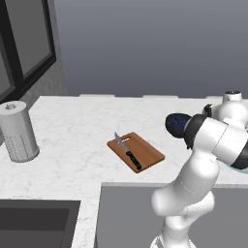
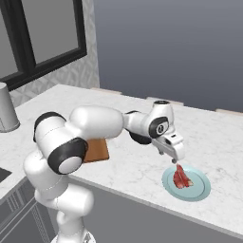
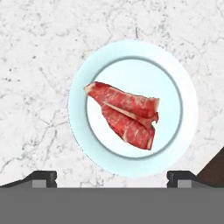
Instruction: Pick up the knife from the drawer and place it on the cutting board. Then place the meat from the plate to the cutting board.
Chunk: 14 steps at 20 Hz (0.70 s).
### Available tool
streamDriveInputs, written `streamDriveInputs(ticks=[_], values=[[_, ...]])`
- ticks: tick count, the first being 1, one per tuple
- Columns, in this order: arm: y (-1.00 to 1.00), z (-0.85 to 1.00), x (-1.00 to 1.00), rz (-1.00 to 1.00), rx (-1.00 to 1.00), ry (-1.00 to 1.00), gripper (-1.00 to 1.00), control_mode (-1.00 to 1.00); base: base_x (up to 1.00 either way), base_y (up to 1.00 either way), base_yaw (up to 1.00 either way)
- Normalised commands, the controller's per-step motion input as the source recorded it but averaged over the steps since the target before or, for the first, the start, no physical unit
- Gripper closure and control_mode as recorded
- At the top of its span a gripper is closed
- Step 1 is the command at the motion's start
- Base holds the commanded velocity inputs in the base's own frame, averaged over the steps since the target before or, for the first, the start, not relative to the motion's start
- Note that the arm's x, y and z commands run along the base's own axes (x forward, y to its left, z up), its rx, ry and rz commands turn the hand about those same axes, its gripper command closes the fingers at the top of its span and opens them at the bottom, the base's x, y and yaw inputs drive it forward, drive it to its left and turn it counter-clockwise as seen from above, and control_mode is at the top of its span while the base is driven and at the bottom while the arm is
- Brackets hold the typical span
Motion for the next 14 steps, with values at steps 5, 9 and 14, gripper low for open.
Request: streamDriveInputs(ticks=[5,9,14], values=[[-0.12,0.03,-0.33,0.22,0.03,0.0,-1.0,-1.0,0.0,0.0,0.0],[-0.13,0.0,-0.13,0.34,0.0,-0.09,-1.0,-1.0,0.0,0.0,0.0],[-0.07,-0.01,-0.01,0.44,0.03,-0.14,-1.0,-1.0,0.0,0.0,0.0]])
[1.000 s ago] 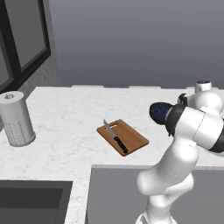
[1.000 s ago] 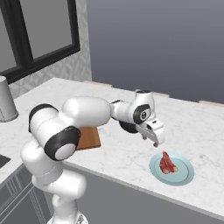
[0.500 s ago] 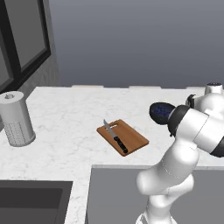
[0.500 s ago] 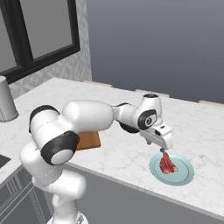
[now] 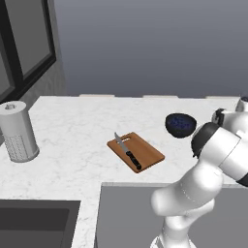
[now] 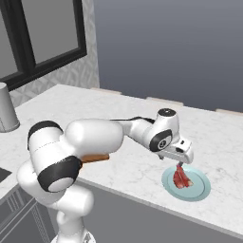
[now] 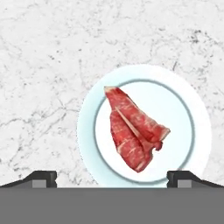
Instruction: Pick up the knife from the drawer and place it on the cutting board. Then place the meat from the plate to the cutting board.
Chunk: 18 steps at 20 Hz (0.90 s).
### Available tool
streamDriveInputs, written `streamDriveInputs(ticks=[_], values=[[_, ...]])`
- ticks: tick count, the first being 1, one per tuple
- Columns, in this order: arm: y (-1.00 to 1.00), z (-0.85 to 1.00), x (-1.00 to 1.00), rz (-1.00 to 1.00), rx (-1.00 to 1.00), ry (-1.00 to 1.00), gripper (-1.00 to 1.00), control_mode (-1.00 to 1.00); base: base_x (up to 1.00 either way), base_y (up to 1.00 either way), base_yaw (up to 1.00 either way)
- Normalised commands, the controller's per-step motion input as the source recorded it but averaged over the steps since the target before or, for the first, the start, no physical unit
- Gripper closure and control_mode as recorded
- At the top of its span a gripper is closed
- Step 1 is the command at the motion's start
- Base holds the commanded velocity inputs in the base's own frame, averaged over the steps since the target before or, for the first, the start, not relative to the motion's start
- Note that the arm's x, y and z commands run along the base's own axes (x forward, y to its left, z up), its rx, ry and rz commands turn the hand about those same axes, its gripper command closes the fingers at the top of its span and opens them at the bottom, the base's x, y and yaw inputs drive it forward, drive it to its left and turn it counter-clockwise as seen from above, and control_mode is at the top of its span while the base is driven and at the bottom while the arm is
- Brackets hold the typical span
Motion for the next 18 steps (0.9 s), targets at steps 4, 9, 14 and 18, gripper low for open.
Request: streamDriveInputs(ticks=[4,9,14,18], values=[[0.0,-0.01,0.0,0.52,0.07,-0.07,-1.0,-1.0,0.0,0.0,0.0],[-0.15,-0.01,0.0,0.33,0.01,-0.01,-1.0,-1.0,0.0,0.0,0.0],[-0.27,-0.04,0.05,0.2,0.0,0.0,-1.0,-1.0,0.0,0.0,0.0],[-0.05,-0.08,0.27,0.11,0.0,0.04,-1.0,-1.0,0.0,0.0,0.0]])
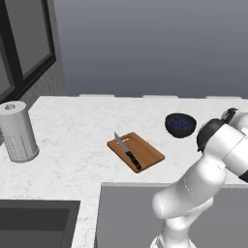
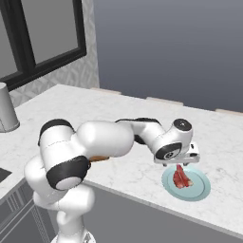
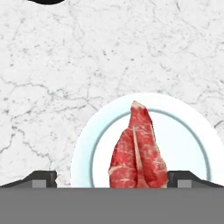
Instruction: Pick up the knife from the drawer and place it on the cutting board. Then place the meat from the plate to the cutting board.
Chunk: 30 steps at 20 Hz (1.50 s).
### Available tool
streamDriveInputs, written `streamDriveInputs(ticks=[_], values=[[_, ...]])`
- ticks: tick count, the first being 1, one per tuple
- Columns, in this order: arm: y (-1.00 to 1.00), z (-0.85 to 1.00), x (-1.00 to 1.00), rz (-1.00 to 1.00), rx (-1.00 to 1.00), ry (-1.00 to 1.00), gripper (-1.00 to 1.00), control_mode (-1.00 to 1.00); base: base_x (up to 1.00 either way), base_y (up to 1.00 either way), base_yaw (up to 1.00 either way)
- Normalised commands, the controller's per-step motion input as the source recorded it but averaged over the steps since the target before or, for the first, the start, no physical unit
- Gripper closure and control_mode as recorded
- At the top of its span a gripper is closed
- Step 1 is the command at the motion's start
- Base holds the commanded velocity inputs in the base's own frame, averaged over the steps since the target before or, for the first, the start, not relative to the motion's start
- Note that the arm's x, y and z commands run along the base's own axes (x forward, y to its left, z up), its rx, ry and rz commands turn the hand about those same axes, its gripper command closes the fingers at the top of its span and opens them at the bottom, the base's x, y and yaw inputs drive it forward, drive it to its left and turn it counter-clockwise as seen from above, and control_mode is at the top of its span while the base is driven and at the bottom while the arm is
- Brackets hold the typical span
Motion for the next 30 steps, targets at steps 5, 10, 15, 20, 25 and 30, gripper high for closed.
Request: streamDriveInputs(ticks=[5,10,15,20,25,30], values=[[-0.02,-0.12,0.34,0.05,0.0,0.08,-1.0,-1.0,0.0,0.0,0.0],[-0.17,-0.13,0.1,0.07,0.0,0.06,-1.0,-1.0,0.0,0.0,0.0],[-0.26,-0.26,0.08,0.07,0.01,0.01,-1.0,-1.0,0.0,0.0,0.0],[-0.24,-0.17,0.13,0.05,0.02,0.01,-1.0,-1.0,0.0,0.0,0.0],[-0.03,-0.09,0.17,0.03,0.0,0.01,-1.0,-1.0,0.0,0.0,0.0],[0.0,-0.08,0.2,0.0,0.0,0.02,-1.0,-1.0,0.0,0.0,0.0]])
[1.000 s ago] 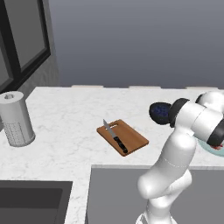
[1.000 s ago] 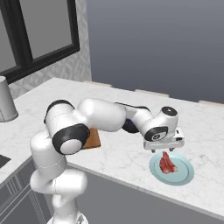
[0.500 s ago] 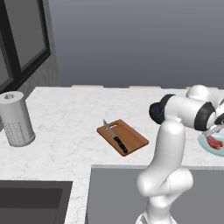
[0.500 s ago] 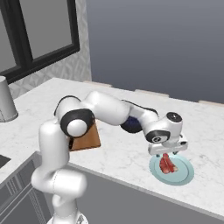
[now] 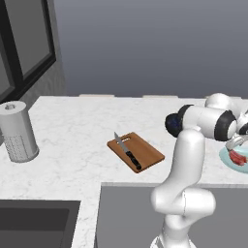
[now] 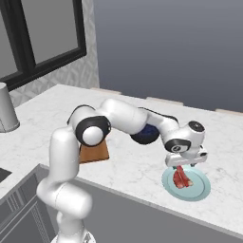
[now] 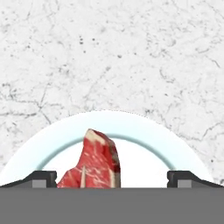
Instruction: Pick up the knife from the drawer and place it on the cutting board. Then place the meat from the plate to the cutting board.
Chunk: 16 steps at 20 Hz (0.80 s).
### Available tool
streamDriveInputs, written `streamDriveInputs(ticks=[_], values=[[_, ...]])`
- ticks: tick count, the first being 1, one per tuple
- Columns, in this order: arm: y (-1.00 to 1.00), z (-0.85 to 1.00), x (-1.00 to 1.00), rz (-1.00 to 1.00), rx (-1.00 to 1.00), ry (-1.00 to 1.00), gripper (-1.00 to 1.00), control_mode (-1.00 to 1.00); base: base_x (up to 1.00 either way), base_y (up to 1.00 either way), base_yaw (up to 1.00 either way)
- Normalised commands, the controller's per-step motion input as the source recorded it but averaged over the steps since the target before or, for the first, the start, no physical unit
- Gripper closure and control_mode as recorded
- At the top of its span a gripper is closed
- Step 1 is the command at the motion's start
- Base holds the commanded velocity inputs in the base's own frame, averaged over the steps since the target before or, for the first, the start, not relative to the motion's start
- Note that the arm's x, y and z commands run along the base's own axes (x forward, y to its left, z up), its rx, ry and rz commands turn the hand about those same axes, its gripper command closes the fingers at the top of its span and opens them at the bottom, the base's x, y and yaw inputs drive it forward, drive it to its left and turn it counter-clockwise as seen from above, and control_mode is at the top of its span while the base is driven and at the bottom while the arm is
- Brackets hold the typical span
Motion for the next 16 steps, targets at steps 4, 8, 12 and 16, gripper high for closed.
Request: streamDriveInputs(ticks=[4,8,12,16], values=[[0.05,-0.04,0.03,0.0,0.0,0.04,-1.0,-1.0,0.0,0.0,0.0],[0.24,-0.1,0.0,0.0,-0.03,0.05,-1.0,-1.0,0.0,0.0,0.0],[0.27,-0.09,0.0,0.0,-0.04,0.03,-1.0,-1.0,0.0,0.0,0.0],[0.13,-0.13,0.01,0.0,-0.02,0.04,-1.0,-1.0,0.0,0.0,0.0]])
